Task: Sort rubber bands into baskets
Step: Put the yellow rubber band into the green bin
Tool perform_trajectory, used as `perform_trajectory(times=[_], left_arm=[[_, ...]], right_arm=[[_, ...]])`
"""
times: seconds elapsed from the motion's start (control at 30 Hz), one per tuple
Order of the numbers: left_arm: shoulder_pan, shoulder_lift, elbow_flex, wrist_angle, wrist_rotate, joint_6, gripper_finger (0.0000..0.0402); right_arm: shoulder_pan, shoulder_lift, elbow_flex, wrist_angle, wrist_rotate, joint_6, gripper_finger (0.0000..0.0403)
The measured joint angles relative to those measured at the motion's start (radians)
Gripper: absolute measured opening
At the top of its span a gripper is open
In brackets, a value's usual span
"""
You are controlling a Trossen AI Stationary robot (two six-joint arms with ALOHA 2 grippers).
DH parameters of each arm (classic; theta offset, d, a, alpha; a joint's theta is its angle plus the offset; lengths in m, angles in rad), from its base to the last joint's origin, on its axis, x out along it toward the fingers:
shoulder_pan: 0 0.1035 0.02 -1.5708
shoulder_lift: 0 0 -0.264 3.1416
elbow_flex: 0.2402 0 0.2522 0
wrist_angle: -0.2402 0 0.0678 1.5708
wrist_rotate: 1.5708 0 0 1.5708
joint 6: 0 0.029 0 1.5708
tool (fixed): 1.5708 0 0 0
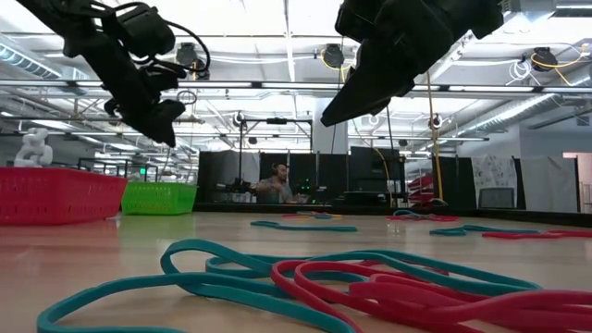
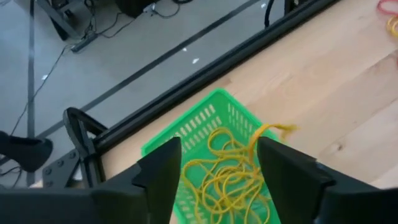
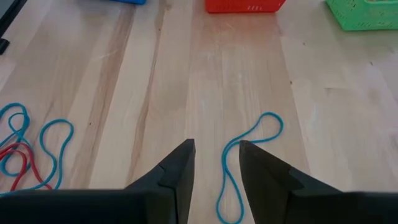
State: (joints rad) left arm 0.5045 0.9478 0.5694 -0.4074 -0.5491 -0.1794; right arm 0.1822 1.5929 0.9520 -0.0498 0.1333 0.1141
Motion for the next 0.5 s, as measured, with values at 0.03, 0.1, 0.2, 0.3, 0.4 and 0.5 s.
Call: perform_trajectory(times=[0.03,0.1,0.2,0.3,0.4,0.5], left_arm=[[0.000,0.000,0.008,-0.018,0.000,0.000,0.0226],[0.000,0.000,0.026,-0.053,0.000,0.000,0.0235],[-0.001,0.000,0.050,-0.106,0.022,-0.001,0.0242],[-0.001,0.000,0.080,-0.143,0.093,-0.003,0.0242],[-0.001,-0.001,0.104,-0.182,0.141,-0.033,0.0242],[-0.002,-0.018,0.107,-0.183,0.194,-0.065,0.0242]], right_arm=[[0.000,0.000,0.000,0.000,0.000,0.000,0.0118],[0.000,0.000,0.000,0.000,0.000,0.001,0.0118],[0.000,0.000,0.000,0.000,0.000,0.001,0.0118],[0.000,0.000,0.000,-0.008,0.001,0.007,0.0118],[-0.002,0.000,0.000,-0.058,0.006,0.009,0.0118],[-0.025,-0.013,-0.001,-0.133,0.061,-0.008,0.0118]])
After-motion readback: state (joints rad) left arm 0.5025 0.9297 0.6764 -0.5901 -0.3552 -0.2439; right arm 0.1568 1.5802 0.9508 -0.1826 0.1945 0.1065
